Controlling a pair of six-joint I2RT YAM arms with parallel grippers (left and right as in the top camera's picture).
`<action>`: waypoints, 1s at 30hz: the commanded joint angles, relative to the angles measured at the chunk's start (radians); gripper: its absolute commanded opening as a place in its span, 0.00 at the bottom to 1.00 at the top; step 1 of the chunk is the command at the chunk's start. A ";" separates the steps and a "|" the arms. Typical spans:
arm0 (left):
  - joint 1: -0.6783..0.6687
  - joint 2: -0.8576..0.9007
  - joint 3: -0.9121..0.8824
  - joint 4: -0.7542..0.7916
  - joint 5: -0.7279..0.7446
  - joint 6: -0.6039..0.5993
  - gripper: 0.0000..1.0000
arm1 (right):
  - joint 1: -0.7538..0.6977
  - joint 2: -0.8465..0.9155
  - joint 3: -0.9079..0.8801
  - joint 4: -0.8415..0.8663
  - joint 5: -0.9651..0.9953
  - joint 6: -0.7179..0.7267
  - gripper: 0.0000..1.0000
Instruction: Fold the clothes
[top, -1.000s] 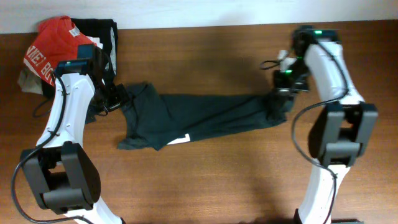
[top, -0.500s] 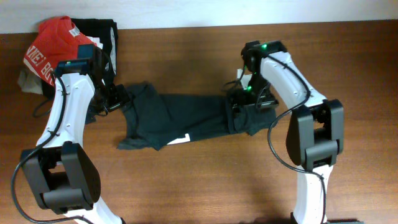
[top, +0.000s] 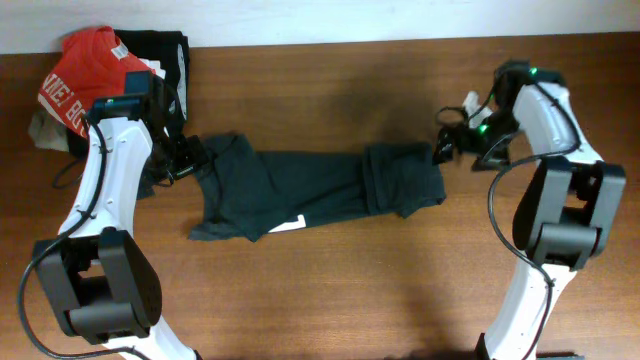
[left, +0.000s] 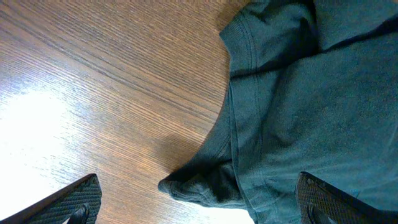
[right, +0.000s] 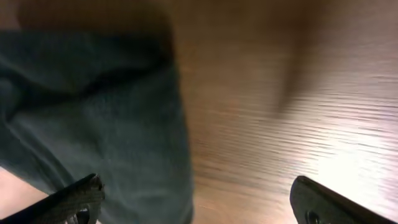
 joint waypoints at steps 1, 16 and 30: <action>-0.006 -0.004 -0.003 0.005 0.007 -0.002 0.99 | 0.032 0.004 -0.120 0.090 -0.159 -0.039 0.99; -0.006 -0.004 -0.003 0.005 0.007 -0.002 0.99 | 0.093 0.004 -0.232 0.220 -0.237 0.014 0.48; -0.008 -0.004 -0.003 0.005 0.007 -0.002 0.99 | 0.053 -0.068 0.062 -0.034 -0.004 0.127 0.99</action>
